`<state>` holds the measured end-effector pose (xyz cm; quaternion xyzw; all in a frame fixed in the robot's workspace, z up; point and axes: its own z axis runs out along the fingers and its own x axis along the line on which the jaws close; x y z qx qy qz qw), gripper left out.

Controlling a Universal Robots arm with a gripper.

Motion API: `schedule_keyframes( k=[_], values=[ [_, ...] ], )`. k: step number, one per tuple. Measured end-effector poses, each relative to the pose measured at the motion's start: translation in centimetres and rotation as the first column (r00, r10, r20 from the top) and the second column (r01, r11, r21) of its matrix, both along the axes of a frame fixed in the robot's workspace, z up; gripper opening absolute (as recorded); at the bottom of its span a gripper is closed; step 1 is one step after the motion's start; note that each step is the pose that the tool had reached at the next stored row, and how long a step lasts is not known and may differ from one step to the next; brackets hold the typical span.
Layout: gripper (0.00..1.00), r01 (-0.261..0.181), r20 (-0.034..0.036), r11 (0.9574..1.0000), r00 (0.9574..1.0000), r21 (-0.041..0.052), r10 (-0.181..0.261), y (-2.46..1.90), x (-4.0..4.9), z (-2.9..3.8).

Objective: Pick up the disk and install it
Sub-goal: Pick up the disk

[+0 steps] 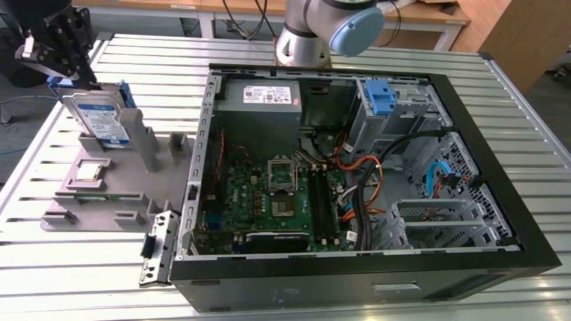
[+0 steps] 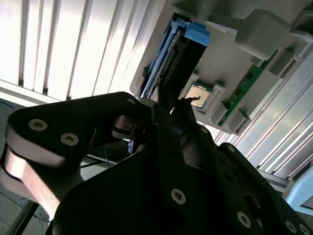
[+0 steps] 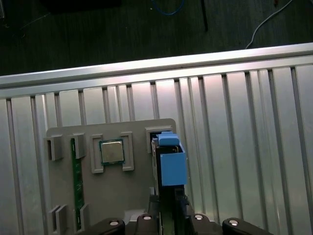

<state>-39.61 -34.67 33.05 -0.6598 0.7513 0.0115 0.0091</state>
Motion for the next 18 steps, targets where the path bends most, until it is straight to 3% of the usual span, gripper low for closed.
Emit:
schedule_keyframes(
  k=[3,7,18],
  values=[
    [0.35,0.0,-0.0001,1.0,1.0,0.0,0.0,0.0,0.0,0.0],
    [0.53,0.0,-0.0001,1.0,1.0,-0.0001,0.0,0.0,0.0,0.0],
    [0.53,-0.053,0.0,0.9986,0.9986,0.0,0.053,0.0,-0.03,-0.38]
  ],
)
